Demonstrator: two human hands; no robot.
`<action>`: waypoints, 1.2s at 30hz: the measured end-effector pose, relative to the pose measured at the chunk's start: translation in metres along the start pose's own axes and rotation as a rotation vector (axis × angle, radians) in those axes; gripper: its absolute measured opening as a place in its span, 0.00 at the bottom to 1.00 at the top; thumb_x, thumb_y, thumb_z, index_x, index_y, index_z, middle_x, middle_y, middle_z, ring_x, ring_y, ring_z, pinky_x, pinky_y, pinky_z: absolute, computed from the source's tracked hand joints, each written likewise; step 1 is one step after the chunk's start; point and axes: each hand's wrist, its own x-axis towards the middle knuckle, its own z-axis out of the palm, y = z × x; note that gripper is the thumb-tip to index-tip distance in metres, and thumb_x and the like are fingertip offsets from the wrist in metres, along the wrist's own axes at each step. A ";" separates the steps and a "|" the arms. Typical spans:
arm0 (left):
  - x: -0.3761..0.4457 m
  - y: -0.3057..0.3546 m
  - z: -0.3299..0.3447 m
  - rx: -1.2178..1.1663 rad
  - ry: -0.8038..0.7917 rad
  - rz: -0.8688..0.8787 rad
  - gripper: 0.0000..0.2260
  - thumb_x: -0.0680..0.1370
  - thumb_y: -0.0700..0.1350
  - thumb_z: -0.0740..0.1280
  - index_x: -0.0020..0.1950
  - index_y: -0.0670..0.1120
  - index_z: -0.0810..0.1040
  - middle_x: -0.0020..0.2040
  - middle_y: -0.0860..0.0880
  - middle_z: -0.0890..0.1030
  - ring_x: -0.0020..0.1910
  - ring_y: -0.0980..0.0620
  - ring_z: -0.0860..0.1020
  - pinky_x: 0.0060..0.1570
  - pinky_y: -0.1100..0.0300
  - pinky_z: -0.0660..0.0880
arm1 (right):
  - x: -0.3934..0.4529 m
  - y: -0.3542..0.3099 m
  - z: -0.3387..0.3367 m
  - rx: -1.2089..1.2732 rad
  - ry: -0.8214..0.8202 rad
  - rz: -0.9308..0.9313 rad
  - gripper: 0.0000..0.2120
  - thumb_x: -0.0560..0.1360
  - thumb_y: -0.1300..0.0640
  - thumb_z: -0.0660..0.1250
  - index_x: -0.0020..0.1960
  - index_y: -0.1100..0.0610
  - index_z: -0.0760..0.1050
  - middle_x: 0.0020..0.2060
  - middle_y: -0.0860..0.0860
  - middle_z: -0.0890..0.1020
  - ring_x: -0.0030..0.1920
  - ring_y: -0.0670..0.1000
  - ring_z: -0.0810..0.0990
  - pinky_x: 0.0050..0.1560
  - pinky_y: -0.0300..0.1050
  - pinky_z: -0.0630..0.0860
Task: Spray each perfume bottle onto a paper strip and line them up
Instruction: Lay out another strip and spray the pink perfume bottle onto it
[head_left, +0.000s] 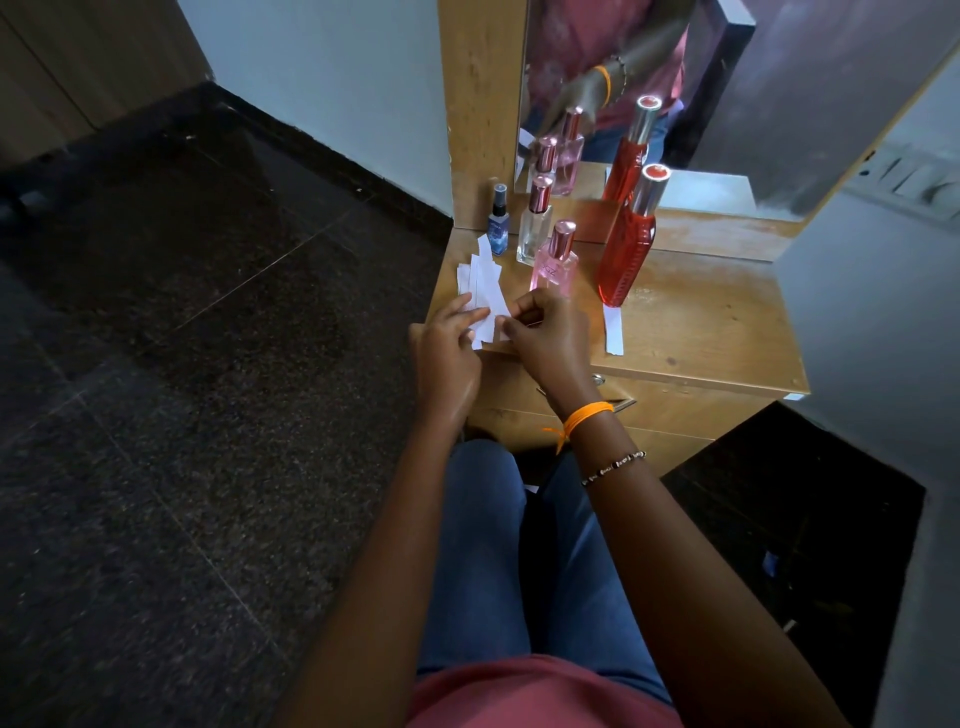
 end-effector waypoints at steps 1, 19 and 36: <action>0.000 0.001 -0.001 -0.005 -0.003 -0.004 0.18 0.77 0.31 0.59 0.62 0.46 0.77 0.69 0.51 0.71 0.62 0.48 0.67 0.52 0.64 0.67 | -0.001 -0.001 -0.001 0.006 -0.003 0.001 0.05 0.70 0.65 0.72 0.40 0.58 0.76 0.38 0.57 0.83 0.41 0.55 0.83 0.46 0.50 0.80; -0.026 0.056 0.030 -0.231 -0.057 0.174 0.08 0.75 0.37 0.65 0.48 0.48 0.81 0.49 0.54 0.74 0.43 0.57 0.73 0.43 0.74 0.67 | -0.032 0.046 -0.106 -0.064 0.289 0.011 0.13 0.69 0.66 0.72 0.39 0.54 0.70 0.36 0.52 0.78 0.41 0.59 0.81 0.43 0.53 0.79; 0.016 0.067 0.042 -0.310 0.005 -0.117 0.28 0.70 0.40 0.73 0.68 0.44 0.65 0.59 0.43 0.74 0.55 0.48 0.74 0.56 0.52 0.73 | -0.007 0.052 -0.113 -0.422 0.242 0.045 0.09 0.73 0.61 0.69 0.53 0.60 0.80 0.53 0.55 0.74 0.50 0.48 0.72 0.50 0.39 0.70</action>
